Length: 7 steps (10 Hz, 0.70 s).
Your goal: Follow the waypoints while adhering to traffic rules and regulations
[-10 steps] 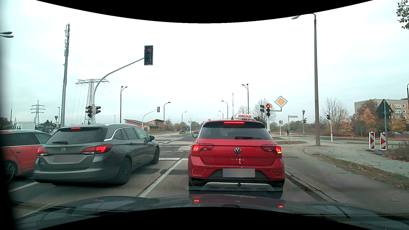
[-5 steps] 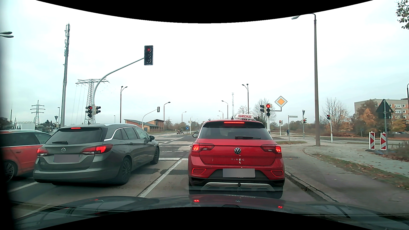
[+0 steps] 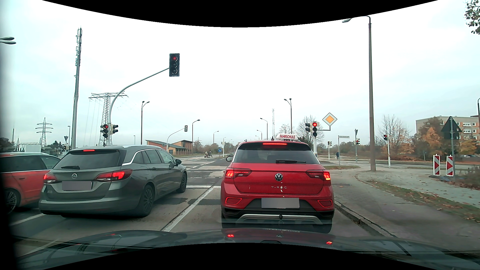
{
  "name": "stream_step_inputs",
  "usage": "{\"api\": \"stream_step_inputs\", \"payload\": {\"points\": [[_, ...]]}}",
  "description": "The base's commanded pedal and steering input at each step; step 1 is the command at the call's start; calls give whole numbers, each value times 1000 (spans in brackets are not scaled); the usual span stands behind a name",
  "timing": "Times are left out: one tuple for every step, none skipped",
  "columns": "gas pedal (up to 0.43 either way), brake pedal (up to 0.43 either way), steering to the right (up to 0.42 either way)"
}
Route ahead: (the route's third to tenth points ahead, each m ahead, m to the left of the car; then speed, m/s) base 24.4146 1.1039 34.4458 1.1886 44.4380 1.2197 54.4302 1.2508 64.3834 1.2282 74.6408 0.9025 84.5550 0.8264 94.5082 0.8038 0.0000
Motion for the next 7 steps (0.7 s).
{"api": "stream_step_inputs", "payload": {"points": [[0, 354, -5], [0, 354, -5], [0, 354, -5], [0, 354, -5], [0, 354, -6], [0, 354, -6], [0, 354, -6]]}}
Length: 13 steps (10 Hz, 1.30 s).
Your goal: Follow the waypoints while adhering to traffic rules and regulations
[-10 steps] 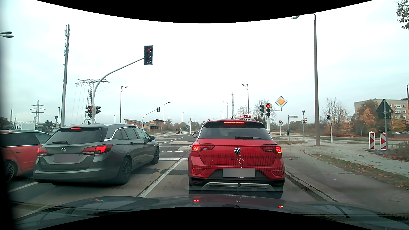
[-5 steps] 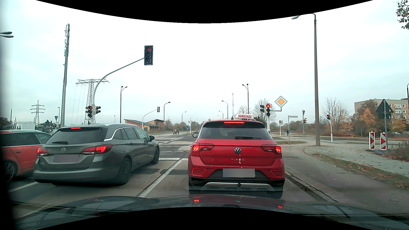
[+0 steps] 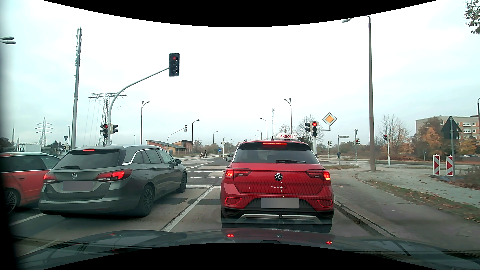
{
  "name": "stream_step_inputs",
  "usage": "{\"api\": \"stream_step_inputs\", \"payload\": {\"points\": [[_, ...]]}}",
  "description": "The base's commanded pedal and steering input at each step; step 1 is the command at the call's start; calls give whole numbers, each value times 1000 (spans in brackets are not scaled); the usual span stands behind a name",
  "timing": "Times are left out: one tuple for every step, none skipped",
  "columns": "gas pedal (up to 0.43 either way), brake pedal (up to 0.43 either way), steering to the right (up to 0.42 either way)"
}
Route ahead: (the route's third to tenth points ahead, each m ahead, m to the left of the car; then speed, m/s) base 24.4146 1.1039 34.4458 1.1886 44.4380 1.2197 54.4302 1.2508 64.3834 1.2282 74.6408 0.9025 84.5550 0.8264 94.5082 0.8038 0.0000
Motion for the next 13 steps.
{"api": "stream_step_inputs", "payload": {"points": [[0, 354, -5], [0, 354, -5], [0, 354, -5], [0, 354, -6], [0, 354, -5], [0, 354, -6], [0, 354, -5], [0, 354, -5], [0, 354, -5], [0, 354, -6], [0, 354, -6], [0, 354, -6], [0, 354, -5]]}}
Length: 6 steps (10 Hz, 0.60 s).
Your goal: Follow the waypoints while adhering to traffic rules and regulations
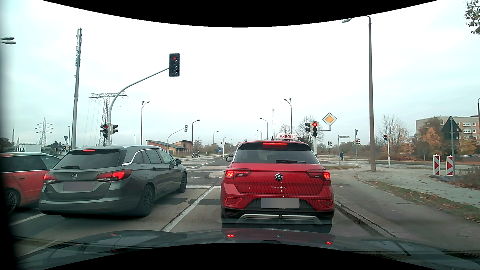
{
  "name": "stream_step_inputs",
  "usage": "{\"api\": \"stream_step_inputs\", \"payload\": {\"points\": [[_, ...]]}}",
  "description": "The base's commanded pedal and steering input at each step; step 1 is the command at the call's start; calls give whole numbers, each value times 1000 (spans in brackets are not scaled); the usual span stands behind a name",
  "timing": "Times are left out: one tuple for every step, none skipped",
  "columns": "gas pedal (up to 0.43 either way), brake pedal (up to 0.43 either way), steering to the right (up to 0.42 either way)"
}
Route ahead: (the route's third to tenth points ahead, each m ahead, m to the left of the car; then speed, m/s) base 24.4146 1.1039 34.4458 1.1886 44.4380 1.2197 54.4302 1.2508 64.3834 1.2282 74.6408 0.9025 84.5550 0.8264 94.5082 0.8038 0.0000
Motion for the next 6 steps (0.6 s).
{"api": "stream_step_inputs", "payload": {"points": [[0, 354, -5], [0, 354, -6], [0, 354, -5], [0, 354, -5], [0, 354, -5], [0, 354, -5]]}}
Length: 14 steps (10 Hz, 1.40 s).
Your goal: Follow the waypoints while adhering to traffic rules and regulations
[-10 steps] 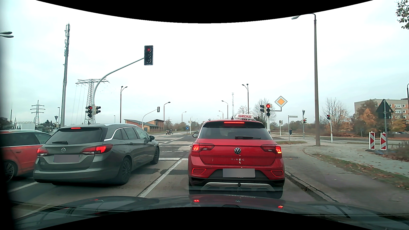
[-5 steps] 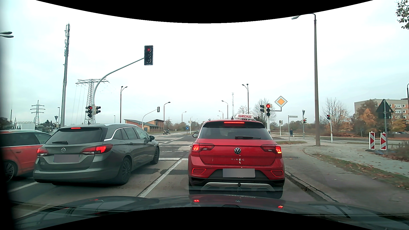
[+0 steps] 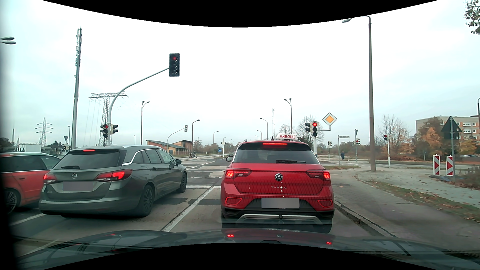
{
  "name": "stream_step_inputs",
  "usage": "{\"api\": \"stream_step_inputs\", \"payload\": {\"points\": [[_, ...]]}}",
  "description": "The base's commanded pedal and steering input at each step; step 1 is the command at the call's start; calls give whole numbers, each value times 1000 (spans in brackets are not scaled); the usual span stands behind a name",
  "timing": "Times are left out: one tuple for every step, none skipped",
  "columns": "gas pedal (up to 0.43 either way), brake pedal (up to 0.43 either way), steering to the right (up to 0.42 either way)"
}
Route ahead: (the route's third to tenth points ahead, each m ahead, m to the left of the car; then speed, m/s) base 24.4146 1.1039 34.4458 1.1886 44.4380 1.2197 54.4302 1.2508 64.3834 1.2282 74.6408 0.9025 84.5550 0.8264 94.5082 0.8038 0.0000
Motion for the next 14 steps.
{"api": "stream_step_inputs", "payload": {"points": [[0, 354, -5], [0, 354, -5], [0, 354, -5], [0, 354, -5], [0, 354, -5], [0, 354, -6], [0, 354, -5], [0, 354, -5], [0, 354, -6], [0, 354, -6], [0, 354, -5], [0, 354, -5], [0, 354, -5], [0, 354, -5]]}}
